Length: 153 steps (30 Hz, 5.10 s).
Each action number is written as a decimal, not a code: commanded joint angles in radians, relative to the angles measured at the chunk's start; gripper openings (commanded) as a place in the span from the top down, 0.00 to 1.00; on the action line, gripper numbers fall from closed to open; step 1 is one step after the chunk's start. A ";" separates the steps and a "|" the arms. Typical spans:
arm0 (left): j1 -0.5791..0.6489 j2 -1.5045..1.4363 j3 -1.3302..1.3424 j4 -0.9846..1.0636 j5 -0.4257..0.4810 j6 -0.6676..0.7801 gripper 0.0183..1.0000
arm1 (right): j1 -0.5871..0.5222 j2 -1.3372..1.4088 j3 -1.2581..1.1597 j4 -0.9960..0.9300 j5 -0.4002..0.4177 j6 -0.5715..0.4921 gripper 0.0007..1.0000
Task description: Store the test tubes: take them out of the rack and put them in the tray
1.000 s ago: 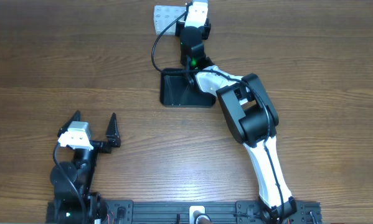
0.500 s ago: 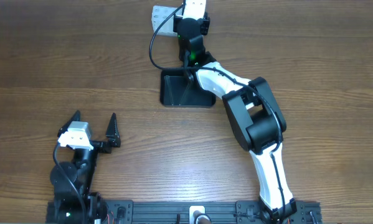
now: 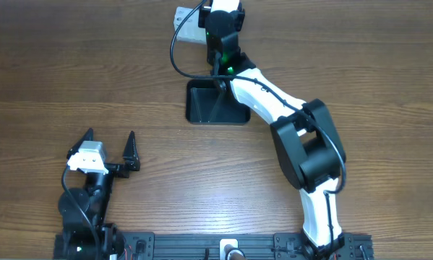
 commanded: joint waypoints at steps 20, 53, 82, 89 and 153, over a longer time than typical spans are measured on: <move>0.005 -0.006 -0.004 -0.002 0.005 0.011 0.00 | 0.069 -0.285 -0.097 -0.914 -0.044 0.558 0.99; 0.005 -0.006 -0.004 -0.002 0.005 0.011 0.00 | 0.113 -0.285 -0.373 -0.840 -0.055 0.635 0.55; 0.005 -0.006 -0.004 -0.002 0.005 0.011 0.00 | 0.004 -0.116 -0.373 0.288 -0.090 -0.020 0.33; 0.005 -0.006 -0.004 -0.002 0.005 0.011 0.00 | 0.003 -0.009 -0.362 0.361 -0.126 -0.123 0.32; 0.005 -0.006 -0.004 -0.002 0.005 0.011 0.00 | -0.032 0.338 0.118 0.154 0.017 -0.098 0.70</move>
